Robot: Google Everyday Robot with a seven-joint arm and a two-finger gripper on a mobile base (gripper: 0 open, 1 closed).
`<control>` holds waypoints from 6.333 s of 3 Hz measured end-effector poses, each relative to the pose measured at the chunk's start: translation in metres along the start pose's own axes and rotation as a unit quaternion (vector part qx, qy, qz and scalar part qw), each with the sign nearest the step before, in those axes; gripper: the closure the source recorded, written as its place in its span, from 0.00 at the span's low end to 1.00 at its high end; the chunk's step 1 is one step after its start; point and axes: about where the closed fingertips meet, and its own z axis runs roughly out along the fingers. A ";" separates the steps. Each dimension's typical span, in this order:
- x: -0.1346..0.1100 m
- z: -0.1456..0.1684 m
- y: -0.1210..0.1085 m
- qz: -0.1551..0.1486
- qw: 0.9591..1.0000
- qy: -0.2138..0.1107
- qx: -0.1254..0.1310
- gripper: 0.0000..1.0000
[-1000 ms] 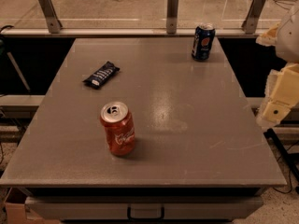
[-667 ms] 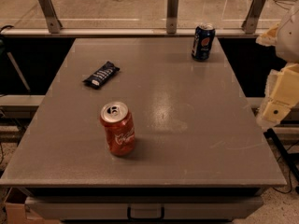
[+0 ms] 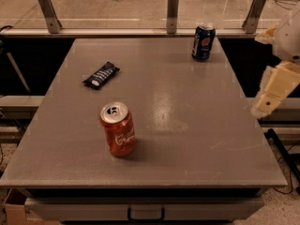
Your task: Move pepsi can near rxbar blueberry
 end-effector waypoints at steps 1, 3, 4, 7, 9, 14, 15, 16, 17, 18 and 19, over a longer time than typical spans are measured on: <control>0.015 0.040 -0.066 0.018 0.998 -0.042 0.044 0.00; 0.001 0.105 -0.170 0.062 0.979 -0.171 0.088 0.00; -0.023 0.127 -0.206 0.070 0.967 -0.223 0.103 0.00; -0.063 0.183 -0.250 0.146 0.929 -0.337 0.052 0.16; -0.096 0.159 -0.223 0.134 0.901 -0.413 -0.019 0.62; -0.252 0.192 -0.134 0.042 0.857 -0.498 -0.125 1.00; -0.292 0.199 -0.105 -0.001 0.846 -0.512 -0.150 0.75; -0.305 0.203 -0.093 -0.020 0.841 -0.517 -0.156 0.54; -0.313 0.209 -0.086 -0.029 0.838 -0.520 -0.163 0.29; -0.315 0.211 -0.085 -0.033 0.837 -0.522 -0.163 0.07; -0.298 0.191 -0.107 -0.036 0.849 -0.514 -0.116 0.00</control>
Offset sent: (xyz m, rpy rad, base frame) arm 0.2192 -0.0563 -0.0515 0.3495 -0.2897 -0.0786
